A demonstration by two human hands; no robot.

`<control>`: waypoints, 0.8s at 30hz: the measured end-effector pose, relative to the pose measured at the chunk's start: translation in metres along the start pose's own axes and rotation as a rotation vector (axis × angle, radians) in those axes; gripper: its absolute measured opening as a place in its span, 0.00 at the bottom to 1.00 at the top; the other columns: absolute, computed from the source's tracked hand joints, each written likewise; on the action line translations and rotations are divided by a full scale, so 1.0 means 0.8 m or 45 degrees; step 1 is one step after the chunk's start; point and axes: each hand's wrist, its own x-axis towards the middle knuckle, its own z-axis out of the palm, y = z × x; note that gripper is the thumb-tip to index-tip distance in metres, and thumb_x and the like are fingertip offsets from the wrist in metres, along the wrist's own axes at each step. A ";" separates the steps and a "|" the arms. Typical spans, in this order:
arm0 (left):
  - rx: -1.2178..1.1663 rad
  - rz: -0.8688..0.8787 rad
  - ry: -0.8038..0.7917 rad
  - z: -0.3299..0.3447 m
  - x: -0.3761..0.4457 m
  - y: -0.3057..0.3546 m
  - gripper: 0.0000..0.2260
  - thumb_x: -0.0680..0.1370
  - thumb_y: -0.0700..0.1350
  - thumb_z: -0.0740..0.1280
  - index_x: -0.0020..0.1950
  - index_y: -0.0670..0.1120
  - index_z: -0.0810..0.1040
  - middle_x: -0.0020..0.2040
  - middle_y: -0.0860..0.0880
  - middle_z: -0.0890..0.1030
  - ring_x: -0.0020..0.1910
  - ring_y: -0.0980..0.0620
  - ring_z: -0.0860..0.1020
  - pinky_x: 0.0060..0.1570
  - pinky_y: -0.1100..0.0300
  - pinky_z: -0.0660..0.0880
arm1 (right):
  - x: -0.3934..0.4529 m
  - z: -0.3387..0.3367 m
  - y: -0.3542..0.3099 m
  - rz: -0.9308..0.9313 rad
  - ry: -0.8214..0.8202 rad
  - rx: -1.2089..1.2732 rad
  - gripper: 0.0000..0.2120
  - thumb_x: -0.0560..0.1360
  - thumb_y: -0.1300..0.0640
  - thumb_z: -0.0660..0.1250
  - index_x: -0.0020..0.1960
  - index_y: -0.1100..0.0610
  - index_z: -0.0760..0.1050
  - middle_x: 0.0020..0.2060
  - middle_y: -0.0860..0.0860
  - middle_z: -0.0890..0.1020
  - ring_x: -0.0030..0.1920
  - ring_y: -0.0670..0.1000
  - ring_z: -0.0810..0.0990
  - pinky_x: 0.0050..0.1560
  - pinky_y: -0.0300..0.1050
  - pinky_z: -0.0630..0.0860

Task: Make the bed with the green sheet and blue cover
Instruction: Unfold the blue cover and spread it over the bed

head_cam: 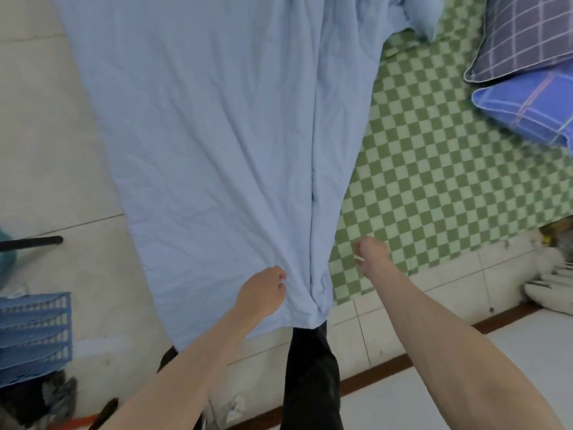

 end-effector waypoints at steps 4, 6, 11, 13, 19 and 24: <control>-0.006 0.082 0.180 0.047 0.087 0.065 0.15 0.82 0.46 0.60 0.69 0.50 0.72 0.68 0.51 0.74 0.67 0.48 0.72 0.64 0.56 0.70 | 0.100 0.011 -0.120 -0.184 -0.071 0.085 0.13 0.79 0.55 0.64 0.59 0.63 0.76 0.52 0.55 0.80 0.45 0.54 0.79 0.48 0.51 0.81; 0.060 -0.043 0.243 0.075 0.131 0.089 0.28 0.79 0.53 0.66 0.77 0.51 0.61 0.76 0.50 0.61 0.76 0.46 0.59 0.70 0.53 0.67 | 0.140 0.032 -0.178 -0.301 -0.204 0.163 0.16 0.77 0.51 0.69 0.59 0.60 0.76 0.50 0.53 0.83 0.43 0.52 0.82 0.39 0.46 0.82; 0.083 -0.476 0.373 0.136 0.177 0.132 0.52 0.70 0.63 0.72 0.80 0.54 0.39 0.80 0.49 0.42 0.80 0.43 0.42 0.67 0.39 0.70 | 0.178 0.053 -0.237 -0.507 -0.441 0.016 0.08 0.75 0.62 0.67 0.53 0.56 0.75 0.48 0.49 0.80 0.42 0.48 0.80 0.35 0.37 0.78; 0.068 -0.510 0.420 0.144 0.176 0.138 0.53 0.70 0.59 0.74 0.80 0.55 0.38 0.81 0.48 0.42 0.81 0.42 0.42 0.70 0.38 0.67 | 0.180 0.022 -0.234 -0.550 -0.449 0.069 0.09 0.75 0.64 0.63 0.55 0.56 0.73 0.48 0.50 0.80 0.45 0.50 0.80 0.45 0.43 0.80; 0.144 -0.409 0.178 0.128 0.177 0.136 0.57 0.70 0.60 0.76 0.81 0.51 0.34 0.79 0.48 0.29 0.80 0.38 0.36 0.78 0.42 0.54 | 0.237 -0.189 -0.170 -0.560 0.440 0.441 0.03 0.78 0.62 0.61 0.45 0.58 0.67 0.39 0.49 0.74 0.38 0.50 0.73 0.37 0.36 0.73; 0.376 -0.418 -0.016 0.118 0.189 0.151 0.57 0.71 0.62 0.73 0.80 0.52 0.32 0.78 0.47 0.26 0.79 0.39 0.32 0.75 0.43 0.62 | 0.256 -0.252 -0.049 -0.277 0.193 -0.079 0.11 0.79 0.53 0.65 0.45 0.57 0.67 0.39 0.52 0.75 0.36 0.50 0.73 0.32 0.43 0.68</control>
